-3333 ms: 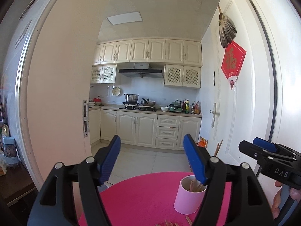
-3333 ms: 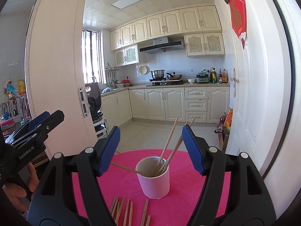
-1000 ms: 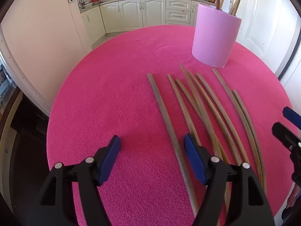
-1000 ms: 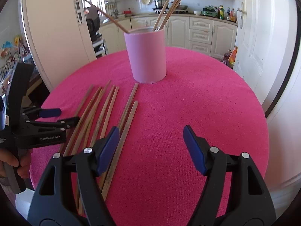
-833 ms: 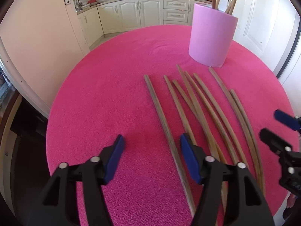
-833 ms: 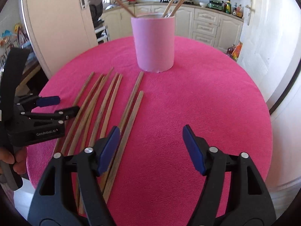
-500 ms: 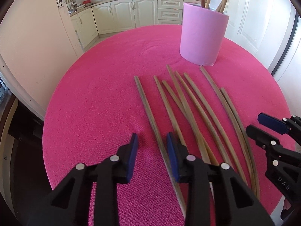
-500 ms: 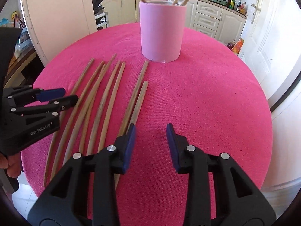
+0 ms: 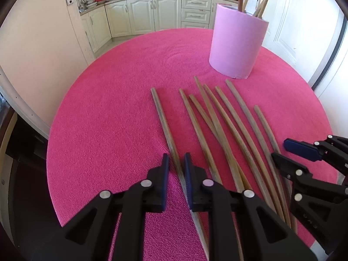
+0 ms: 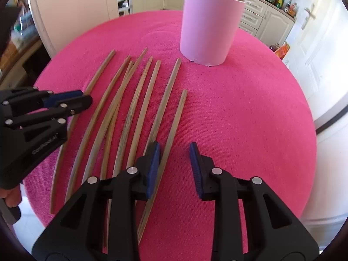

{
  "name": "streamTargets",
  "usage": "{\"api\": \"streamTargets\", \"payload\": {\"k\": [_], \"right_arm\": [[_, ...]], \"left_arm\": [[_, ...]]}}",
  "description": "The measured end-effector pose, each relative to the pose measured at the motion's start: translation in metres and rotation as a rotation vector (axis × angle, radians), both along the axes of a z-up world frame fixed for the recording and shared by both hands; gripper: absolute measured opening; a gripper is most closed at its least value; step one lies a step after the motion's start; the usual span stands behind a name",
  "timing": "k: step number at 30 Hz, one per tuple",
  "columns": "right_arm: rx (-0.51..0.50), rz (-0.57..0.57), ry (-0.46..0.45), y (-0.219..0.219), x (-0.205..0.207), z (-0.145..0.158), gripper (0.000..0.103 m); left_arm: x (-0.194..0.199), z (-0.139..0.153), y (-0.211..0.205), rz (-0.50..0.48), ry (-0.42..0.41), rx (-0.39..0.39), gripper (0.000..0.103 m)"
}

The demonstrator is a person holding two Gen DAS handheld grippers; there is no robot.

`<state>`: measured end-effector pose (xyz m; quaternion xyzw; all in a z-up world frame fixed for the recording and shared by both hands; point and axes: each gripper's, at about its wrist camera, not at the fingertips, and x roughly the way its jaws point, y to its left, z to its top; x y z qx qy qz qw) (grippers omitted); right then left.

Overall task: Organize utensils
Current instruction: 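Close the left tool on one chopstick while the right tool pinches another, then raise both held chopsticks above the pink cup and open the left tool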

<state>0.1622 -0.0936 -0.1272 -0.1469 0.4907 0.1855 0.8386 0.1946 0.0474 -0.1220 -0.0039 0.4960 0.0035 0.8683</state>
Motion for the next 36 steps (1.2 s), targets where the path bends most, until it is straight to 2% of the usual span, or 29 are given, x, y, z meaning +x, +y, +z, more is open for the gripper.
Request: {"api": "streamTargets", "payload": {"k": [4, 8, 16, 25, 29, 36], "right_arm": [[0.012, 0.017, 0.014, -0.002, 0.004, 0.001, 0.016], [0.033, -0.016, 0.009, -0.011, 0.007, 0.004, 0.006], [0.171, -0.037, -0.021, -0.033, 0.006, 0.019, 0.006], [0.35, -0.05, -0.178, -0.058, -0.004, 0.062, 0.006], [0.409, -0.067, -0.22, -0.07, -0.003, 0.077, 0.006], [0.494, -0.086, -0.339, -0.095, -0.004, 0.106, 0.006]], "left_arm": [[-0.002, 0.001, 0.004, 0.003, -0.006, -0.021, 0.009], [-0.005, 0.004, 0.01, 0.005, -0.032, -0.055, 0.006], [-0.017, 0.026, 0.015, -0.012, -0.131, -0.096, 0.005], [-0.03, 0.069, 0.011, -0.036, -0.307, -0.135, 0.005], [-0.037, 0.09, 0.006, -0.065, -0.392, -0.16, 0.006], [-0.037, 0.122, -0.002, -0.1, -0.576, -0.221, 0.006]]}}
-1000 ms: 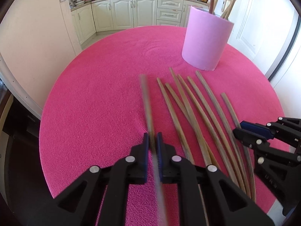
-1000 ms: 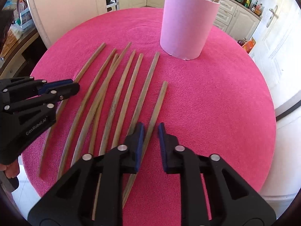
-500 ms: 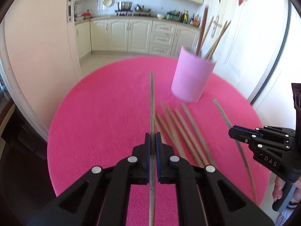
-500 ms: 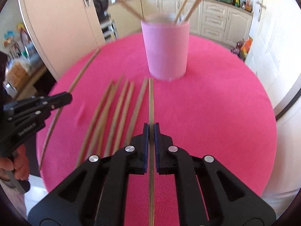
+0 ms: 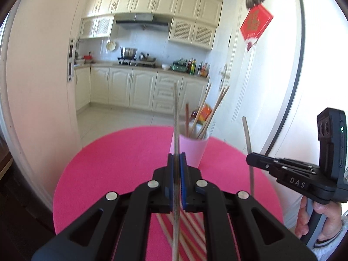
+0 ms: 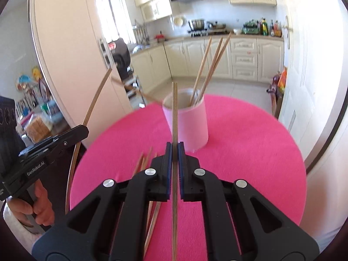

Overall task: Organize utensils
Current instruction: 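Raise both held chopsticks above the pink cup and open the left tool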

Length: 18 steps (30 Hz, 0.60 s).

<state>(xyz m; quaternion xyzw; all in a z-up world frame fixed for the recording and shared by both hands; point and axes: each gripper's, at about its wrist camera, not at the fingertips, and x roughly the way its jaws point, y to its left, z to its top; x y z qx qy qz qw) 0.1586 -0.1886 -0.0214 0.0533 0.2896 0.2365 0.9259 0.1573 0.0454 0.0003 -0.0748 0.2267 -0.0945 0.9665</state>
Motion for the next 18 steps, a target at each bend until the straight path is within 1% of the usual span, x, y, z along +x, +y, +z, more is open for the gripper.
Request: {"api": "streamTargets", "payload": {"k": [6, 11, 15, 18], "right_arm": [[0.056, -0.032, -0.094, -0.012, 0.007, 0.019, 0.006], [0.097, -0.048, -0.174, -0.02, 0.023, 0.04, 0.006], [0.137, -0.057, -0.241, -0.023, 0.035, 0.058, 0.006], [0.163, -0.066, -0.301, -0.024, 0.044, 0.072, 0.006]], "left_arm": [[0.01, 0.025, -0.015, -0.018, -0.125, -0.024, 0.006], [0.024, 0.044, -0.032, -0.037, -0.237, -0.052, 0.006], [0.039, 0.052, -0.045, -0.054, -0.348, -0.109, 0.006], [0.051, 0.055, -0.055, -0.047, -0.436, -0.149, 0.006]]}}
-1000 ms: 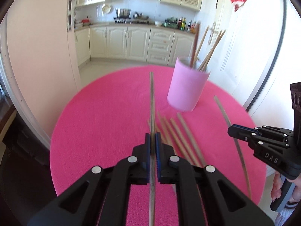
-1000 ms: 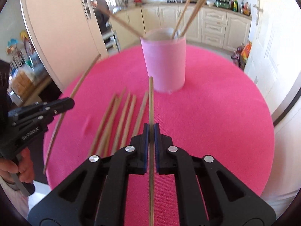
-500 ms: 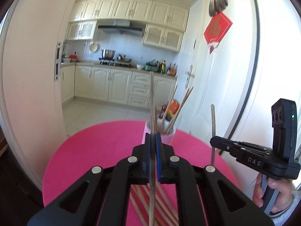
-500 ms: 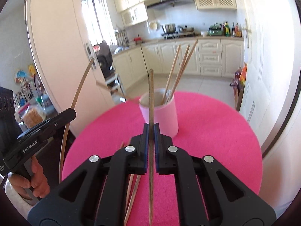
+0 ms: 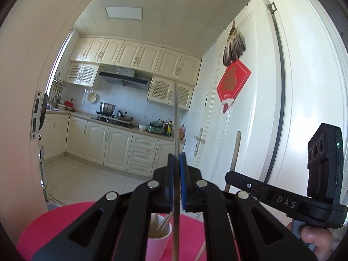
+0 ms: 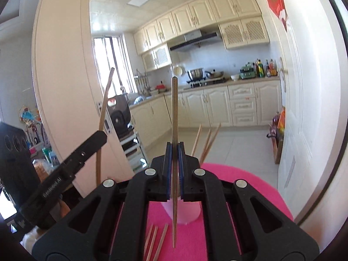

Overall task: Organize utensils
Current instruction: 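Raise both held chopsticks above the pink cup and open the left tool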

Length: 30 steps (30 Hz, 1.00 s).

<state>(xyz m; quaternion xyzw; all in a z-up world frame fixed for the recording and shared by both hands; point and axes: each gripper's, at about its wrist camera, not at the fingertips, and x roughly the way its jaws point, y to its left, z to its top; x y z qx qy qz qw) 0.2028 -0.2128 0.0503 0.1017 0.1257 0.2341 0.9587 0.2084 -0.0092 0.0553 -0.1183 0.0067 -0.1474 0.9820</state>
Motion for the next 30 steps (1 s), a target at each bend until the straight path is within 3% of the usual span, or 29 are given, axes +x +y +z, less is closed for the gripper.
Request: {"api": "streamTargets", "payload": {"k": [3, 6, 13, 18, 26, 30], "right_arm": [[0.025, -0.009, -0.052, -0.002, 0.01, 0.01, 0.006], [0.047, -0.021, -0.105, -0.005, 0.014, 0.014, 0.006], [0.088, -0.025, -0.149, -0.007, 0.032, 0.014, 0.006], [0.093, -0.011, -0.131, -0.007, 0.046, 0.005, 0.006], [0.085, 0.02, -0.079, -0.003, 0.059, -0.013, 0.006], [0.075, 0.031, -0.05, 0.001, 0.062, -0.019, 0.006]], "left_arm": [[0.014, 0.0, -0.011, 0.027, -0.074, -0.035, 0.006], [0.033, -0.004, -0.02, 0.065, -0.094, -0.062, 0.006], [0.059, -0.013, -0.04, 0.166, -0.158, -0.004, 0.006], [0.078, -0.021, -0.039, 0.214, -0.151, -0.008, 0.006], [0.076, -0.024, -0.051, 0.246, -0.195, 0.098, 0.006], [0.077, -0.023, -0.047, 0.23, -0.181, 0.075, 0.006]]}}
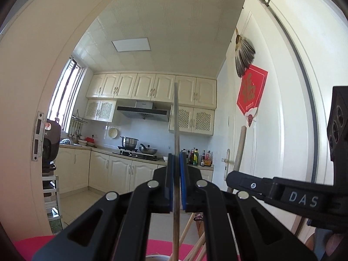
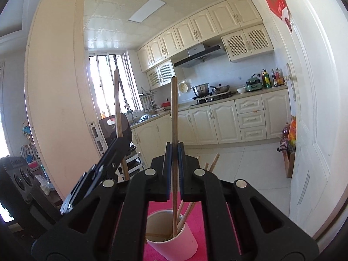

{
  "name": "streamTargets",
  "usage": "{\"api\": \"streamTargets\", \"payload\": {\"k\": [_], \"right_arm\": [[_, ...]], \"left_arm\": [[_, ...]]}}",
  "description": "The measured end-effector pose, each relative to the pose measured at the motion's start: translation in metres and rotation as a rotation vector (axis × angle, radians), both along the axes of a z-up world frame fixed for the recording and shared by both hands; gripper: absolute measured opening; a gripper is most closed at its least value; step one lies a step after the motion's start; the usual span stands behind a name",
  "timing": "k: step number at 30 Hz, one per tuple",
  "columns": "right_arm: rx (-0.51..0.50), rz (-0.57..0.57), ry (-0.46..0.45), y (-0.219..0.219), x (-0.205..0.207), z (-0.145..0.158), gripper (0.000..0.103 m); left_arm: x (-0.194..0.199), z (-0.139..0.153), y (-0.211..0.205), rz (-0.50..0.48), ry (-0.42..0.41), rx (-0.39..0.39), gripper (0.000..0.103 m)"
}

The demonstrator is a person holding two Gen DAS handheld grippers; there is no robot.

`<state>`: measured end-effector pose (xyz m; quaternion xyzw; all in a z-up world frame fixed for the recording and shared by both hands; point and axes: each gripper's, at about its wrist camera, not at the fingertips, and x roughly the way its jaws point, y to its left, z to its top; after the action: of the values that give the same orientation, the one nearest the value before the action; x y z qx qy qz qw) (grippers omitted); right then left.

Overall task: Organize utensils
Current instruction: 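Raise both held chopsticks above the pink cup and open the left tool, then open the right tool to drop its chopstick into the cup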

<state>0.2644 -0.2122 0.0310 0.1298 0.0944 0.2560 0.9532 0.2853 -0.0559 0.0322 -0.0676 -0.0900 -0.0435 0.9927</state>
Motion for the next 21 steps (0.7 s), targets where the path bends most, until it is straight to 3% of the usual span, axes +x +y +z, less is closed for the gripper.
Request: {"api": "streamTargets", "payload": {"k": [6, 9, 21], "right_arm": [[-0.027, 0.01, 0.017, 0.008, -0.004, -0.004, 0.006], [-0.036, 0.009, 0.026, 0.009, -0.004, -0.006, 0.006], [-0.042, 0.01, 0.07, 0.021, -0.002, -0.017, 0.006]], "left_arm": [[0.003, 0.0, 0.005, -0.004, 0.035, -0.011, 0.007], [0.002, 0.0, 0.009, -0.001, 0.048, -0.032, 0.022], [0.005, 0.0, 0.015, 0.034, 0.116, -0.024, 0.023]]}}
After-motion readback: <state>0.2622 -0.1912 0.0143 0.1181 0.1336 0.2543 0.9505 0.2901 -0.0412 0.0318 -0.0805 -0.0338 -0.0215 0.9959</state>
